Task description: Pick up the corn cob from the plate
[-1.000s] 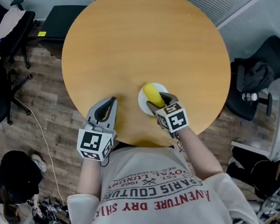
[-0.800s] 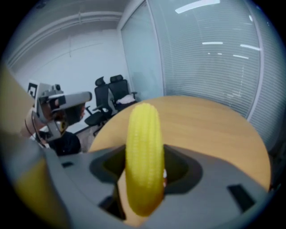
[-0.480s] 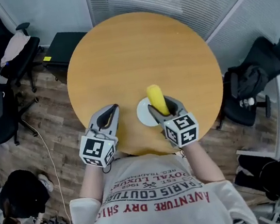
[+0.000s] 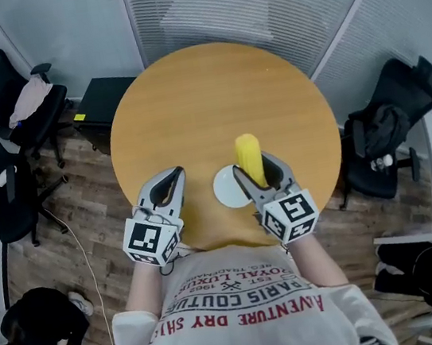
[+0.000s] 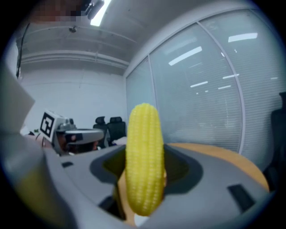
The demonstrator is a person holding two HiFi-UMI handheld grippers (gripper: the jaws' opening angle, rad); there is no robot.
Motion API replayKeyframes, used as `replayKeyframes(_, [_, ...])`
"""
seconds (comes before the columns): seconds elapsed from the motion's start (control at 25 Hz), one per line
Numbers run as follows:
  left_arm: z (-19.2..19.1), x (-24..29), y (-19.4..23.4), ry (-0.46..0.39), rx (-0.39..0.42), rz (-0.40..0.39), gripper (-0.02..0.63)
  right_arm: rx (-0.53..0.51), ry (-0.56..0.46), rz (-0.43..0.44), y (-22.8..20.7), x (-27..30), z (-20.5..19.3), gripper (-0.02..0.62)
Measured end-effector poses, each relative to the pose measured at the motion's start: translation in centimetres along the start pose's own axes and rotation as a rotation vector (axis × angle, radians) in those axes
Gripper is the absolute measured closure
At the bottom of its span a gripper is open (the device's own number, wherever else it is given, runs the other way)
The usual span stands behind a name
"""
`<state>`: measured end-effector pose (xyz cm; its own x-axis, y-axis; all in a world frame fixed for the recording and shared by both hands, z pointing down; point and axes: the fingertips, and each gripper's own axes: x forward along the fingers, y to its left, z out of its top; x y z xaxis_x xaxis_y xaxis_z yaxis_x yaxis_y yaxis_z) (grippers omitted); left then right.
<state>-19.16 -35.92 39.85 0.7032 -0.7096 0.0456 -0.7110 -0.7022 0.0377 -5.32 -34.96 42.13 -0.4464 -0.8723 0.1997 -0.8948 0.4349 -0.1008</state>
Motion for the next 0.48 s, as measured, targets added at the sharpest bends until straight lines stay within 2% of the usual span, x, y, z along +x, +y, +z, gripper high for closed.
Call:
replayKeyframes(0.16, [0.33,0.24,-0.17,-0.001,0.012,0.002,0.571,-0.001,-0.042,-0.006,-0.09,-0.52,0.46,0.334])
replayKeyframes(0.48, [0.35,0.23,-0.18,0.002,0.012,0.011,0.571,0.021,-0.035,-0.013,-0.31,-0.77,-0.18,0.334])
